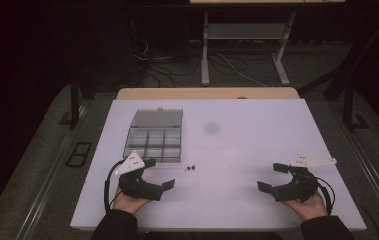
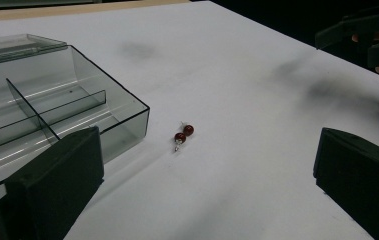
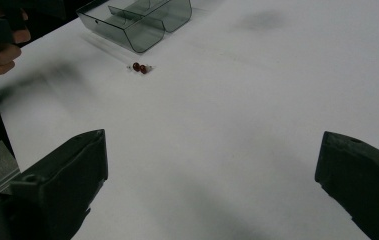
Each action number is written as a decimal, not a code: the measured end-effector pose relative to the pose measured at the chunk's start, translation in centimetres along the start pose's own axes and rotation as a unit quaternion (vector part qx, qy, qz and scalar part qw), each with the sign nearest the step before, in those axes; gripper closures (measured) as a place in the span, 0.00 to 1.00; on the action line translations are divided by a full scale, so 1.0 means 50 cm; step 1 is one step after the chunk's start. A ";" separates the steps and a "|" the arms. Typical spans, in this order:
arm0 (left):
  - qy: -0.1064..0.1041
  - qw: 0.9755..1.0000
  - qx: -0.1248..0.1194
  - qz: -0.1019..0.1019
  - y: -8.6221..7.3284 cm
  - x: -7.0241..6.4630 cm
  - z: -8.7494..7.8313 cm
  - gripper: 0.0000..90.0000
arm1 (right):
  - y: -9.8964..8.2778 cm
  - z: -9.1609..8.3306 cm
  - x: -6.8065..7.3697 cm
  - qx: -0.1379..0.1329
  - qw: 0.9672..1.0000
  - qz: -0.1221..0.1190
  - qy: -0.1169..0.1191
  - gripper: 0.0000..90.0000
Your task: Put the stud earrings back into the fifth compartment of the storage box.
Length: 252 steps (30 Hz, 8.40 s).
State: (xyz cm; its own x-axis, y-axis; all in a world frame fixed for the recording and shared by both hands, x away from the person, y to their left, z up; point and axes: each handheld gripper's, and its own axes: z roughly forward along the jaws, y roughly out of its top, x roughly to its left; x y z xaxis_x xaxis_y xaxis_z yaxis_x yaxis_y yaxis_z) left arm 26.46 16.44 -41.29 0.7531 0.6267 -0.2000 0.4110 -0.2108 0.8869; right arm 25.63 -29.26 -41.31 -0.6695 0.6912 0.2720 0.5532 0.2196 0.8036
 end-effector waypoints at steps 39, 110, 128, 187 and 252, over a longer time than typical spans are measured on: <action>-0.005 0.998 0.049 0.030 0.039 -0.021 0.008 0.00 | -0.007 0.004 0.001 0.024 1.000 -0.007 -0.001 0.00; -0.034 0.960 0.245 0.132 0.113 -0.023 0.182 0.08 | -0.013 0.008 0.000 0.036 0.999 -0.011 0.000 0.00; -0.042 0.942 0.296 0.154 0.091 -0.009 0.214 0.30 | -0.014 0.009 0.001 0.038 0.999 -0.012 0.001 0.00; -0.049 0.947 0.281 0.150 0.092 0.021 0.218 0.87 | -0.017 0.012 0.001 0.045 0.999 -0.011 -0.001 0.00; 0.018 0.973 0.209 0.100 0.232 0.142 0.065 0.87 | -0.018 0.013 -0.003 0.045 0.999 -0.012 -0.005 0.00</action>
State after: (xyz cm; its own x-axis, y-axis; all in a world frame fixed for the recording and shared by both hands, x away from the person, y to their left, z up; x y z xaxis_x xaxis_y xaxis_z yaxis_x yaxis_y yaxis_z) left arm 38.22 16.00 -33.79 0.8235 0.5670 -0.0198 0.4376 -0.6126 0.6582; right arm 25.54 -29.11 -42.40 -0.6783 0.6914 0.2486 0.5803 0.2966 0.7585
